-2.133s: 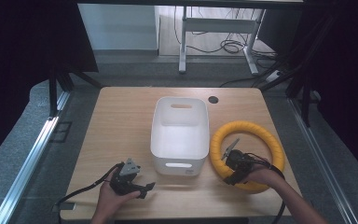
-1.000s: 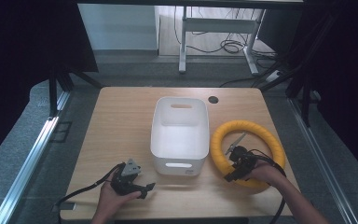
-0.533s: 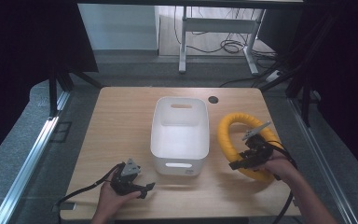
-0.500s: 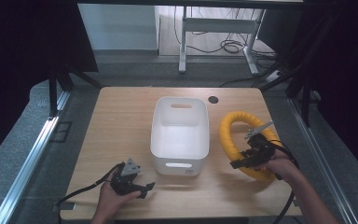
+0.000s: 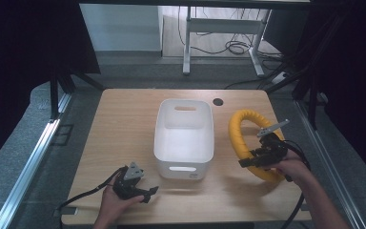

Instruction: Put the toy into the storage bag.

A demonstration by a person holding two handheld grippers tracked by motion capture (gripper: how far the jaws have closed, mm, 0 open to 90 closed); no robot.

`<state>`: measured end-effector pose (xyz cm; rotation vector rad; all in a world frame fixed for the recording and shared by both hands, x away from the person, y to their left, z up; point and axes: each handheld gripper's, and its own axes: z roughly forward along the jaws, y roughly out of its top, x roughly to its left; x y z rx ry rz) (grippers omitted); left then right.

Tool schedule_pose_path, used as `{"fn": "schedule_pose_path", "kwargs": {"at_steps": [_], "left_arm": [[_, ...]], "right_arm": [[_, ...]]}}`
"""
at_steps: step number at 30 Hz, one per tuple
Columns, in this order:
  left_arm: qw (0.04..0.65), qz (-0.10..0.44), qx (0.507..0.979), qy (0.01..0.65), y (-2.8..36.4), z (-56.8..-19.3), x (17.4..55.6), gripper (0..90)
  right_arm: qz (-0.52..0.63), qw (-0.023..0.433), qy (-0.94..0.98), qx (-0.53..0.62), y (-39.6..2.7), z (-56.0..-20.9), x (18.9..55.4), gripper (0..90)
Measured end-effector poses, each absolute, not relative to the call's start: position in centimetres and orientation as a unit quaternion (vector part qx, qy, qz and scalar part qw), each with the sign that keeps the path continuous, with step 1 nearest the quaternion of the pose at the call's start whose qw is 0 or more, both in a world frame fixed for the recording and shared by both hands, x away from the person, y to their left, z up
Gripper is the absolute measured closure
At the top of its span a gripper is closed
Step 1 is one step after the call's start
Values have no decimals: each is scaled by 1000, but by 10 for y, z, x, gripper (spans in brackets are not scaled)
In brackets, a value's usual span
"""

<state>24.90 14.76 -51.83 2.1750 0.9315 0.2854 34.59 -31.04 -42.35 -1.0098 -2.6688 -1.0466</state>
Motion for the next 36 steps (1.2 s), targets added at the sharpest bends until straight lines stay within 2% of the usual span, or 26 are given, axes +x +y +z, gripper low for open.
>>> {"fn": "schedule_pose_path", "kwargs": {"at_steps": [21,25,36], "left_arm": [[372,112,847,363,147,-518,249,145],[373,113,847,363,148,-518,249,145],[372,113,847,362,148,-518,249,145]], "right_arm": [[-450,53,-827,-334,-335,-395,343,498],[-481,64,-813,-322,-336,-388,341,498],[-505,57,-804,-310,-327,-384,337,497]]}}
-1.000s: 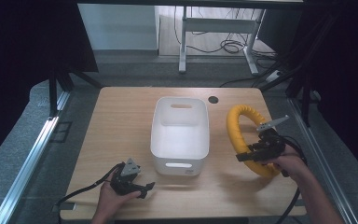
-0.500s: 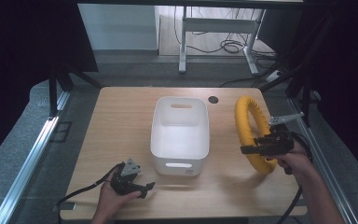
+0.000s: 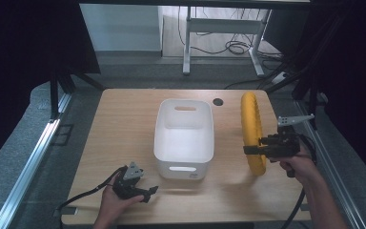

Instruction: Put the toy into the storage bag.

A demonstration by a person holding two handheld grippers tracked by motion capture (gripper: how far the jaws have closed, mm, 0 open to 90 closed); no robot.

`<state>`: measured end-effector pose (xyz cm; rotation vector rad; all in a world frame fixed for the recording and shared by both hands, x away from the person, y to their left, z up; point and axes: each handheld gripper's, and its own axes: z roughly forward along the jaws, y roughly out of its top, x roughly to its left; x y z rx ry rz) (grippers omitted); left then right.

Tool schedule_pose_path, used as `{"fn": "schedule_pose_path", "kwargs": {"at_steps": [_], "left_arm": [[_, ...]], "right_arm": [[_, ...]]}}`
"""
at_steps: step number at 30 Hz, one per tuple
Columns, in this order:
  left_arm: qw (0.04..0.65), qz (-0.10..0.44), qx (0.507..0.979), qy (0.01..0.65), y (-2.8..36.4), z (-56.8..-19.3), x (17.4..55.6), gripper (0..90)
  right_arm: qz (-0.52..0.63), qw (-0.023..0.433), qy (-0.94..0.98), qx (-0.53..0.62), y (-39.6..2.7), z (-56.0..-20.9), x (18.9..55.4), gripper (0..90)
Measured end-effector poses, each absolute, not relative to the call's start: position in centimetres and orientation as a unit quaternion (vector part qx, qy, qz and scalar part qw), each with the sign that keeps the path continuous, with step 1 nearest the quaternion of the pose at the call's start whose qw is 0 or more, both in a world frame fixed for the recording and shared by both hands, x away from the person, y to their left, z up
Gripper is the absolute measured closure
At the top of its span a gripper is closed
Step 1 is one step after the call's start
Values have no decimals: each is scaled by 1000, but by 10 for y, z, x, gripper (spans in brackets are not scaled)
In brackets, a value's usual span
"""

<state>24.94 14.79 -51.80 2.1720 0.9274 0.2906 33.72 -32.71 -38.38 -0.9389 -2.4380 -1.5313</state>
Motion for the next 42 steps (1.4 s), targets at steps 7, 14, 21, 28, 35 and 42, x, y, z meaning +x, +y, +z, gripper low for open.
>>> {"fn": "schedule_pose_path", "kwargs": {"at_steps": [7,14,21,28,35,42], "left_arm": [[372,113,847,362,148,-518,249,145],[371,114,848,362,148,-518,250,145],[370,115,848,362,148,-519,250,145],[370,114,848,362,147,-519,250,145],[369,112,848,363,147,-520,250,145],[369,112,849,362,146,-520,250,145]], "right_arm": [[-526,47,-791,-308,-323,-380,335,496],[-545,24,-781,-303,-314,-374,333,495],[-563,1,-769,-304,-304,-371,331,494],[-580,-38,-750,-317,-298,-368,325,493],[-589,-86,-734,-327,-289,-369,317,492],[-609,-89,-708,-348,-278,-374,316,489]]}}
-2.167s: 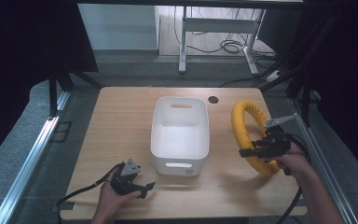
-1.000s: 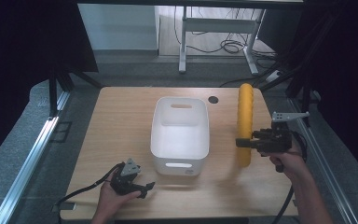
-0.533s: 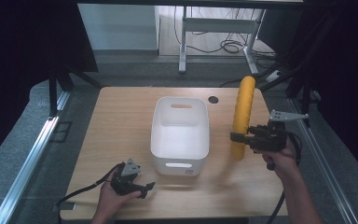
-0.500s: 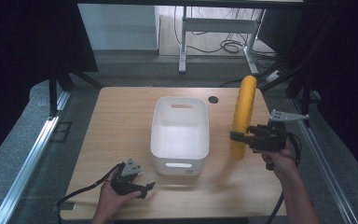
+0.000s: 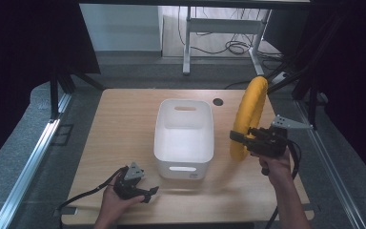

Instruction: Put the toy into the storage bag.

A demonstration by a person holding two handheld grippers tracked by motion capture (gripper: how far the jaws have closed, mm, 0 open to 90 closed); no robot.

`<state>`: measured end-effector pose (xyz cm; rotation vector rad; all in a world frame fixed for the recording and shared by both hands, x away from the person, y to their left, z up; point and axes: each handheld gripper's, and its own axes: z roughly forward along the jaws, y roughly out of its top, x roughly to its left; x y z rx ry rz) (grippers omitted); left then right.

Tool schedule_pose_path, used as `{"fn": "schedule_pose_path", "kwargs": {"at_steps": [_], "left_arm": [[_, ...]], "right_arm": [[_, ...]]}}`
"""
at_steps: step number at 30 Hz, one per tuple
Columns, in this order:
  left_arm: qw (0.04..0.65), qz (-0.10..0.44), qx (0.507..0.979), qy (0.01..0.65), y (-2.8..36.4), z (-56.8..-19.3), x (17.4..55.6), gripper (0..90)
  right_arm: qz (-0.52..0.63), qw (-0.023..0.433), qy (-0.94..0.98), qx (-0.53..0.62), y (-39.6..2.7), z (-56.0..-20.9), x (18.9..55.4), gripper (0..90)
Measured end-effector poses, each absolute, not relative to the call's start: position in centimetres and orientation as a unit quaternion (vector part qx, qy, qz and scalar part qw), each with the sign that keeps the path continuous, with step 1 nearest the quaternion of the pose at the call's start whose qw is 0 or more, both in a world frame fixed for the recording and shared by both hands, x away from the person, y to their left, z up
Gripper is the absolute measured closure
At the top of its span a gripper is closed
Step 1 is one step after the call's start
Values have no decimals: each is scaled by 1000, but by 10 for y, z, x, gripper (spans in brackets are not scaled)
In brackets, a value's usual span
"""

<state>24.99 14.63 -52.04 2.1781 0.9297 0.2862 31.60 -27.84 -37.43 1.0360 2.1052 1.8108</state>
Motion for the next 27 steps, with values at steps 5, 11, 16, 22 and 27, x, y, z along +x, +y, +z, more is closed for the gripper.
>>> {"fn": "schedule_pose_path", "kwargs": {"at_steps": [5,11,16,22,27], "left_arm": [[370,111,849,362,146,-520,250,145],[369,111,849,361,147,-520,250,145],[368,111,850,361,147,-520,250,145],[368,111,850,361,147,-521,250,144],[367,111,850,361,147,-520,250,144]], "right_arm": [[610,104,701,354,-272,-377,316,489],[626,130,680,360,-264,-375,309,488],[630,162,666,367,-259,-372,303,487],[636,201,644,376,-251,-372,295,486],[640,213,633,381,-247,-373,295,486]]}}
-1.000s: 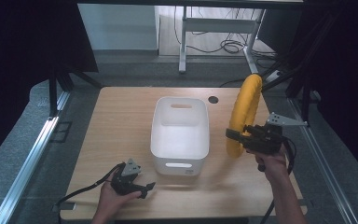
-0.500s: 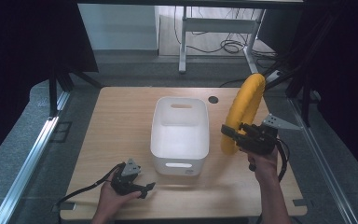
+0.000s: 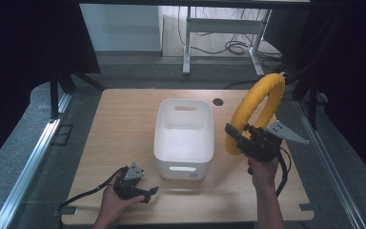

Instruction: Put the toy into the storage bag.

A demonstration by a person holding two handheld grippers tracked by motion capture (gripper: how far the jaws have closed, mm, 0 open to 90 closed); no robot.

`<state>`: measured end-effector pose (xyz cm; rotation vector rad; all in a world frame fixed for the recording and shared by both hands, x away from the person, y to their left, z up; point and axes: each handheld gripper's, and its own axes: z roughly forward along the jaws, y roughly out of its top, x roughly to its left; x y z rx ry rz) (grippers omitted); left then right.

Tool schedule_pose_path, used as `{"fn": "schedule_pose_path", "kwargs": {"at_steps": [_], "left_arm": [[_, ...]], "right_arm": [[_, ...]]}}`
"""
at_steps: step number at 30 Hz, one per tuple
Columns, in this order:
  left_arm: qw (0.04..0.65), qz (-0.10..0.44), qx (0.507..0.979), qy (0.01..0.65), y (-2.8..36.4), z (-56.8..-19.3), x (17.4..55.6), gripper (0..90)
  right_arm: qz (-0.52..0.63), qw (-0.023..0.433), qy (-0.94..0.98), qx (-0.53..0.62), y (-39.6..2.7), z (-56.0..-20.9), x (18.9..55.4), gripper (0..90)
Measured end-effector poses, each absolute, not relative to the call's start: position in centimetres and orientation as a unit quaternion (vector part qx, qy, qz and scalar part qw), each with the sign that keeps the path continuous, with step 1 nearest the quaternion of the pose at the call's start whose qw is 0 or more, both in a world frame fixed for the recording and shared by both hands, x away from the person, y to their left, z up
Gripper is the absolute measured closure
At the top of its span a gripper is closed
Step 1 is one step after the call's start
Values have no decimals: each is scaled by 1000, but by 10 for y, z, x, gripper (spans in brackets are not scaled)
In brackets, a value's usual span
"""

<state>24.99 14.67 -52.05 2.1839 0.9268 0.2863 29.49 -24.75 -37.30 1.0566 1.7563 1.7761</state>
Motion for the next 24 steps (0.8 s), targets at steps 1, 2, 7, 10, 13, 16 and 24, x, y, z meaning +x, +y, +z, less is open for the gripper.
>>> {"fn": "schedule_pose_path", "kwargs": {"at_steps": [1,2,7,10,13,16,24], "left_arm": [[367,111,850,361,147,-521,250,144],[366,112,851,360,147,-521,250,144],[366,111,851,360,147,-520,250,144],[366,111,851,360,147,-520,250,144],[365,110,851,361,147,-521,250,144],[365,111,851,359,147,-521,250,144],[367,113,850,360,147,-520,250,144]], "right_arm": [[641,217,631,380,-247,-373,295,485],[642,218,629,381,-246,-372,295,485],[646,234,626,369,-243,-365,293,485],[652,242,623,358,-239,-356,291,485],[656,245,625,346,-234,-347,289,485],[659,249,626,335,-228,-338,288,485],[677,263,613,311,-209,-318,286,485]]}}
